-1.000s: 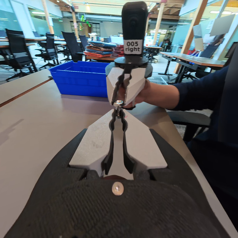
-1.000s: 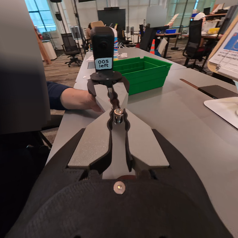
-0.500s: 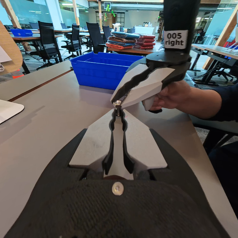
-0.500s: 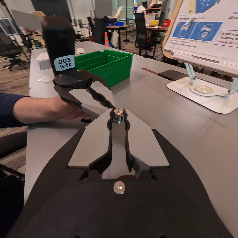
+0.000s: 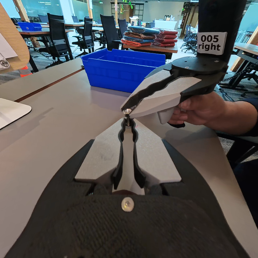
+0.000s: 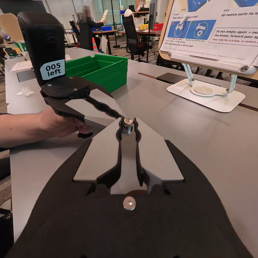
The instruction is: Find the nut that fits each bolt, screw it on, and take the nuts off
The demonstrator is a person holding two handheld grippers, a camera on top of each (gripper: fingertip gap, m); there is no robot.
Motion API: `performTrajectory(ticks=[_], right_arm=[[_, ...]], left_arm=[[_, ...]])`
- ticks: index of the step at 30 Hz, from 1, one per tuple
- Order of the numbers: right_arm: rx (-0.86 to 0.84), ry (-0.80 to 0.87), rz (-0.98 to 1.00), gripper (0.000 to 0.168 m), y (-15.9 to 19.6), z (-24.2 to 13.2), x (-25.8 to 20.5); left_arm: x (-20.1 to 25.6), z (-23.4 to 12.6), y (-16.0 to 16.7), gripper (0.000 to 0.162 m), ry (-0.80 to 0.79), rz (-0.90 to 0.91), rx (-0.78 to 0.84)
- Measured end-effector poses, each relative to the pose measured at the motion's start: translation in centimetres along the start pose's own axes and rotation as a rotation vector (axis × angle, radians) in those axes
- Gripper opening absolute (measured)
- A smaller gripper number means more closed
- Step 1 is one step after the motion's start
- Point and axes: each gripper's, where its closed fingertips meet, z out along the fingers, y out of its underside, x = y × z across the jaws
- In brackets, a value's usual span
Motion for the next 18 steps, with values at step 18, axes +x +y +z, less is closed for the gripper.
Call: performTrajectory(ticks=[18], right_arm=[[0.03, -0.638, -0.05, 0.031, -1.6, -4.3, -3.6]], left_arm=[[4.9, -1.6, -1.5, 0.005, 0.362, 0.055, 0.103]])
